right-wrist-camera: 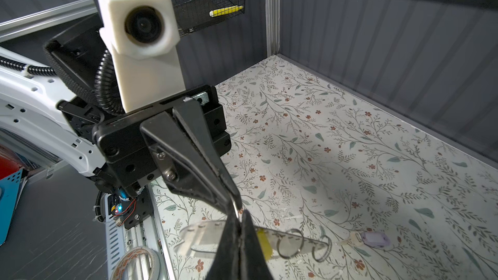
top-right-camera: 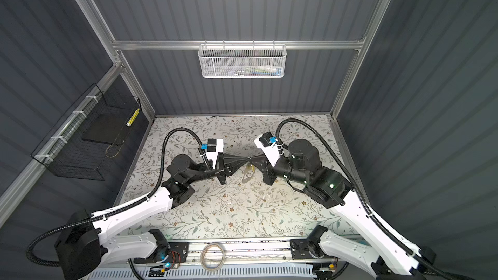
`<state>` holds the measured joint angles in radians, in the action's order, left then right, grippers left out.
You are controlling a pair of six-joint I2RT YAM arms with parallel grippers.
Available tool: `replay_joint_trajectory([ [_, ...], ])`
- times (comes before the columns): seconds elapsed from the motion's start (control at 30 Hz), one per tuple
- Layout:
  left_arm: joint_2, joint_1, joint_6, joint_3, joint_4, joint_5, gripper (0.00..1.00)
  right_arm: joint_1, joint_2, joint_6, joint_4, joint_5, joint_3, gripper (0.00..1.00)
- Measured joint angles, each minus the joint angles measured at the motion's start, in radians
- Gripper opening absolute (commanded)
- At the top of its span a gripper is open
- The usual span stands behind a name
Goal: Attach keys to a key ring
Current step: Insert the key into the keyring.
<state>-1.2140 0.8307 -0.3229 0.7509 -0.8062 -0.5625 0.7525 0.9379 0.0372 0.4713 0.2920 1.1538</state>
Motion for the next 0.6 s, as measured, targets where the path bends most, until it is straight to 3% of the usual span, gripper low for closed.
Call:
replay_joint_trajectory([
  [0.1,0.004,0.000,0.005,0.016,0.042,0.005,0.19,-0.001,0.016,-0.014,0.032,0.004,0.029,0.00],
  [0.2,0.035,-0.002,0.059,0.066,0.205,0.038,0.25,-0.002,0.049,-0.047,0.100,0.011,0.086,0.00],
  [0.4,0.149,0.002,0.253,0.236,0.608,0.122,0.27,-0.005,0.182,-0.136,0.265,0.019,0.248,0.00],
  [0.6,0.166,0.002,0.437,0.406,0.906,0.185,0.22,-0.006,0.290,-0.222,0.393,0.062,0.319,0.00],
])
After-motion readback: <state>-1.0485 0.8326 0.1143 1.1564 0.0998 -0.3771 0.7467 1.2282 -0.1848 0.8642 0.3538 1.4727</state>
